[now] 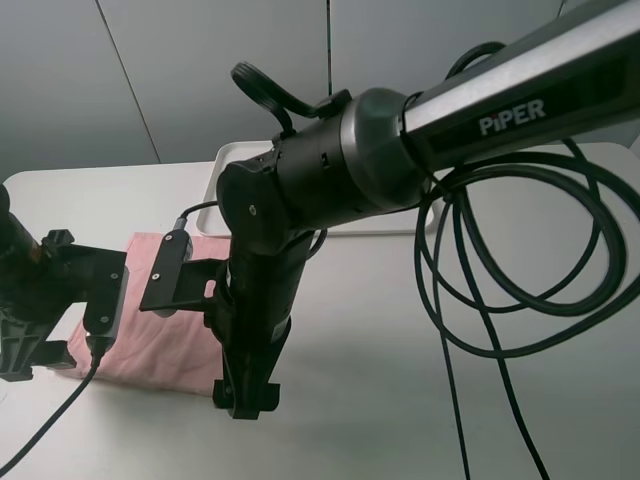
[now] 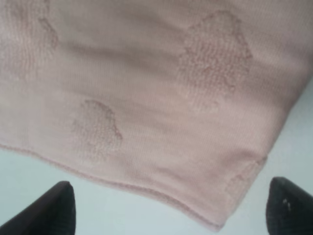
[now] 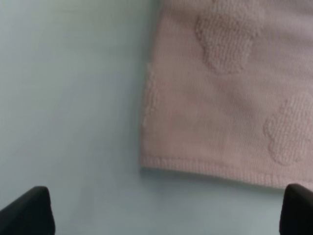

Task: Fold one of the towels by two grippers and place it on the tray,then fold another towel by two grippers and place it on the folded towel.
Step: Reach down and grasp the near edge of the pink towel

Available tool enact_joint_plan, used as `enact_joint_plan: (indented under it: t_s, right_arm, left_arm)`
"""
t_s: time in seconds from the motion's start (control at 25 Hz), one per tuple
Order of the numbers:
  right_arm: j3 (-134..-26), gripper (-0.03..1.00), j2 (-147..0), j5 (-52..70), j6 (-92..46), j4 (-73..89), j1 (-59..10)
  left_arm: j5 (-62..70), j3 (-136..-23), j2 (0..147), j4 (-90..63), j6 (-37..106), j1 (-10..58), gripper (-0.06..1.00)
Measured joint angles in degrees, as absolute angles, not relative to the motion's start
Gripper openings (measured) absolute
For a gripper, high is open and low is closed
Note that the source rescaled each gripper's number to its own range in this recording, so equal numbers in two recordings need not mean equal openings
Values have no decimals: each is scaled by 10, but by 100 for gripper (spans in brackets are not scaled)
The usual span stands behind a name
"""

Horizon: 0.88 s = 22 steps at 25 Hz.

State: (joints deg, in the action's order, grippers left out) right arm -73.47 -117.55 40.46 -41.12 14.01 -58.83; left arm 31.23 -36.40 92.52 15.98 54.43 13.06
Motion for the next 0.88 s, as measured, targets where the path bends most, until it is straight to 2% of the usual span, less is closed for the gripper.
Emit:
enact_joint_plan:
  t_s: [0.36, 0.64, 0.88]
  right_arm:
    - [-735, 100, -1176, 407, -410, 131, -588]
    - [-735, 100, -1176, 407, -405, 128, -588]
    - [-735, 100, -1176, 404, -405, 126, -588]
  left_arm:
    - [337, -339, 913, 62, 721, 101, 100]
    - [311, -306, 891, 68, 766, 23, 100]
    - [315, -306, 890, 10, 859, 14, 100]
